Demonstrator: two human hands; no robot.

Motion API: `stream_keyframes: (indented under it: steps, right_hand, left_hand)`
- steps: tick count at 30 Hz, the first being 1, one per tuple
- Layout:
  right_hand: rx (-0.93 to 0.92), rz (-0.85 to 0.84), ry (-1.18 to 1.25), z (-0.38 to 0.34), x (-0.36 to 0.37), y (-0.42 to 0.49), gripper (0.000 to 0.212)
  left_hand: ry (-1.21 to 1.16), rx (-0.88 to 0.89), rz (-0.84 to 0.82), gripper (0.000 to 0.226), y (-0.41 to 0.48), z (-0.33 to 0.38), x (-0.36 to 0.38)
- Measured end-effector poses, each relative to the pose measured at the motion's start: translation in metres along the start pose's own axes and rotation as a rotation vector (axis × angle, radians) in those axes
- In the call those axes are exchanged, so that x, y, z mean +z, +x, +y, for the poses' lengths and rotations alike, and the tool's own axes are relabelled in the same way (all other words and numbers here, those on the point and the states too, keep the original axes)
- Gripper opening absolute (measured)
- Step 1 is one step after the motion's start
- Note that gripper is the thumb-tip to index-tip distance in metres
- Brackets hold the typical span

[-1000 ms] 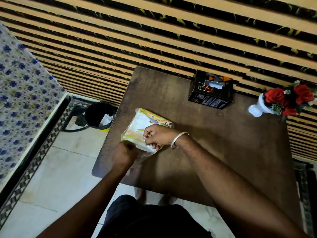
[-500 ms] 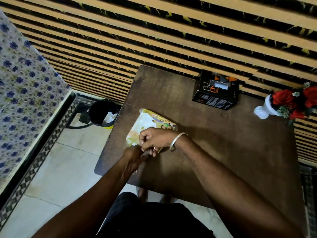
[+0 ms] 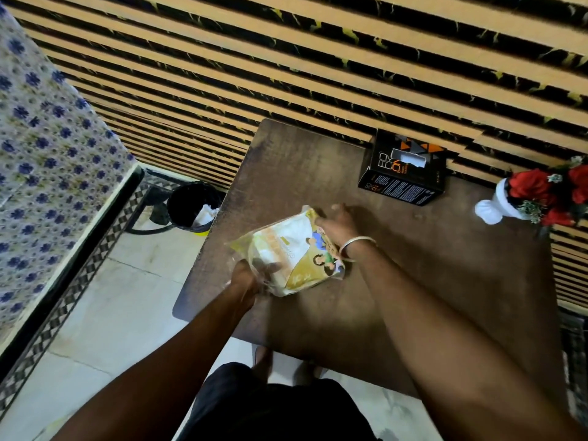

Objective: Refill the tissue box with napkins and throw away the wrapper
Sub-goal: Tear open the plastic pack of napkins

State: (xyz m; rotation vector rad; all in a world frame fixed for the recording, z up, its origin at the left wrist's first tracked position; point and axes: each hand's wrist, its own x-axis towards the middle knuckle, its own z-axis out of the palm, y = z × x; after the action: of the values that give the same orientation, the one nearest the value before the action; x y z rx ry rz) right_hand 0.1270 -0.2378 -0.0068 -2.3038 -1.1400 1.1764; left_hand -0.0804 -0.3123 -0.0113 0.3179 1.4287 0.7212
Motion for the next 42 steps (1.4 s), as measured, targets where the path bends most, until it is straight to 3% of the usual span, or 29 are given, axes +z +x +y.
stream_keyframes:
  steps: [2,3,5,7,11,12,15,17,19,21,23,24,26,28,33,36,39,40,42]
  right_hand:
    - [0.162,-0.219,0.031,0.027,0.007,0.018,0.127]
    - [0.19,-0.289,0.108,0.032,0.013,0.014,0.127]
    - [0.202,-0.339,0.231,0.024,0.012,-0.011,0.096]
    - [0.187,-0.377,0.254,0.014,0.007,-0.031,0.059]
    - [0.149,-0.364,0.362,0.014,-0.016,-0.042,0.052]
    - [0.133,-0.395,0.406,0.014,-0.019,-0.041,0.058]
    - [0.07,-0.454,0.467,0.013,-0.027,-0.04,0.1]
    - [0.004,-0.436,0.48,0.015,-0.034,-0.031,0.108]
    - [-0.036,-0.427,0.51,0.002,-0.053,-0.042,0.086]
    - [-0.095,-0.476,0.544,-0.009,-0.073,-0.051,0.045]
    - [-0.158,-0.519,0.572,-0.013,-0.089,-0.053,0.027]
    - [-0.183,-0.527,0.592,-0.016,-0.096,-0.055,0.028]
    - [-0.202,-0.521,0.614,-0.018,-0.105,-0.054,0.033]
    - [-0.2,-0.529,0.644,-0.017,-0.111,-0.053,0.039]
    - [-0.184,-0.568,0.684,-0.017,-0.123,-0.052,0.079]
    - [-0.198,-0.588,0.696,-0.019,-0.13,-0.052,0.076]
    - [-0.215,-0.57,0.696,-0.021,-0.136,-0.054,0.073]
    - [-0.22,-0.558,0.701,-0.021,-0.137,-0.055,0.064]
    - [-0.225,-0.527,0.7,-0.021,-0.139,-0.057,0.046]
  left_hand:
    - [0.026,0.031,-0.007,0.022,-0.004,0.0,-0.003]
    - [0.037,0.035,-0.02,0.018,-0.006,0.0,-0.006]
    - [0.037,0.035,-0.064,0.007,-0.009,0.002,-0.008]
    - [0.085,0.031,-0.104,0.026,-0.005,0.003,-0.009]
    - [0.135,0.073,-0.291,0.048,-0.009,0.009,-0.005]
    - [0.11,0.071,-0.312,0.051,-0.008,0.009,-0.007]
    - [0.127,0.153,-0.314,0.09,-0.02,0.017,-0.013]
    - [0.122,0.171,-0.367,0.094,-0.028,0.024,-0.013]
    - [0.137,0.133,-0.411,0.084,-0.04,0.035,-0.005]
    - [0.13,0.131,-0.382,0.038,-0.038,0.041,0.002]
    - [0.135,0.111,-0.381,0.013,-0.032,0.047,0.004]
    - [0.166,0.147,-0.423,0.019,-0.03,0.049,0.006]
    - [0.187,0.235,-0.528,0.053,-0.021,0.049,0.012]
    - [0.167,0.165,-0.503,0.058,-0.018,0.046,0.02]
    - [0.106,0.106,-0.516,0.032,-0.051,0.063,0.04]
    - [0.094,0.177,-0.71,0.039,-0.062,0.071,0.052]
    - [-0.062,0.263,-0.668,0.028,-0.046,0.065,0.053]
    - [-0.078,0.261,-0.641,0.043,-0.041,0.065,0.054]
    - [-0.051,0.194,-0.679,0.038,-0.041,0.065,0.058]
